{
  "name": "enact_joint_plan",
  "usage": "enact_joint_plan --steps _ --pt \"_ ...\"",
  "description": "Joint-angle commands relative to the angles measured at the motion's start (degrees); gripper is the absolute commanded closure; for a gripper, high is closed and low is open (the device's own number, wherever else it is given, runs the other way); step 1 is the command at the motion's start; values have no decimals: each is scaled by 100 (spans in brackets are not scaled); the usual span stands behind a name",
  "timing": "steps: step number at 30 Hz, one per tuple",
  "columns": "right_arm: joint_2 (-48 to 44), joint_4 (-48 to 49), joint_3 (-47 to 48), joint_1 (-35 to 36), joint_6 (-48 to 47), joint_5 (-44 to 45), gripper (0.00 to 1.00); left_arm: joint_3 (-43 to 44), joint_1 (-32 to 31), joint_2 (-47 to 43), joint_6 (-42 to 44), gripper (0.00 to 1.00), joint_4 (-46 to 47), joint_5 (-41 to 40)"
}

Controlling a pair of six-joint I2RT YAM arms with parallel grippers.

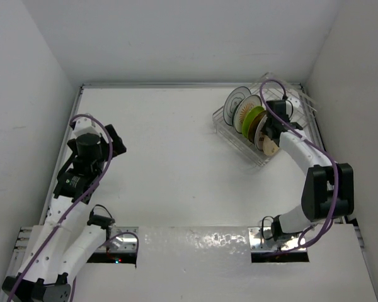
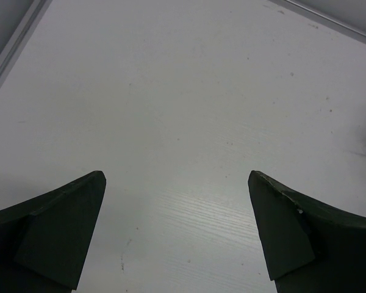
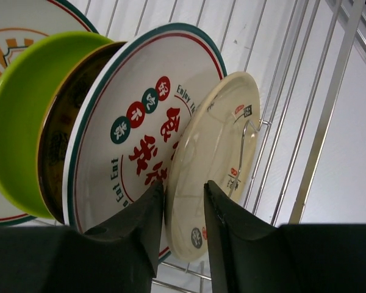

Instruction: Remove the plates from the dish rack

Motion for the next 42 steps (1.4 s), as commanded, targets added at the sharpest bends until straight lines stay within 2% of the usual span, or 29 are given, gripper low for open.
enact_joint_plan --steps 1,3,4,13,17,25,27,29,30,31,32,34,35,36,38,41,42 --pt "-37 467 23 -33 145 191 69 28 -49 24 54 0 252 75" --pt "-80 494 -21 -33 181 270 74 28 -58 42 63 0 261 110" --pt "-107 511 -82 -33 224 305 80 19 -58 42 63 0 261 119" --pt "-414 617 -144 -33 400 358 100 10 -58 68 81 0 279 163" --pt "-773 590 -83 -33 444 358 100 10 -58 94 89 0 287 189" --pt "-1477 265 620 -33 260 306 100 19 -58 42 89 0 278 128" --pt "-1644 274 839 -33 129 96 100 19 -58 42 89 0 270 93" --pt "-1706 361 1093 -7 -81 -544 100 45 -58 24 81 0 252 49" --pt "-1680 405 1208 28 -205 -1147 100 54 -49 16 72 0 243 -3" --pt "-1619 423 1331 89 -345 -1153 100 54 -49 -2 72 0 235 -4" --pt "-1540 276 1515 359 -729 -1606 100 54 -49 -37 54 0 234 -65" --pt "-1058 -23 2235 790 -1363 -1943 100 63 -49 -90 19 0 217 -205" --pt "-812 -590 2899 1315 -2097 -2162 100 98 -40 -125 2 0 165 -293" --pt "-540 -944 3271 1564 -2444 -2234 100 107 -40 -143 -33 0 138 -390" --pt "391 -1926 4227 2230 -3233 -2095 100 168 -5 -186 -138 0 16 -757" --pt "1446 -2580 4951 2943 -4104 -1770 100 256 108 -222 -341 0 -204 -1277" --pt "1666 -2617 5040 3103 -4282 -1421 100 291 144 -231 -402 0 -266 -1409"
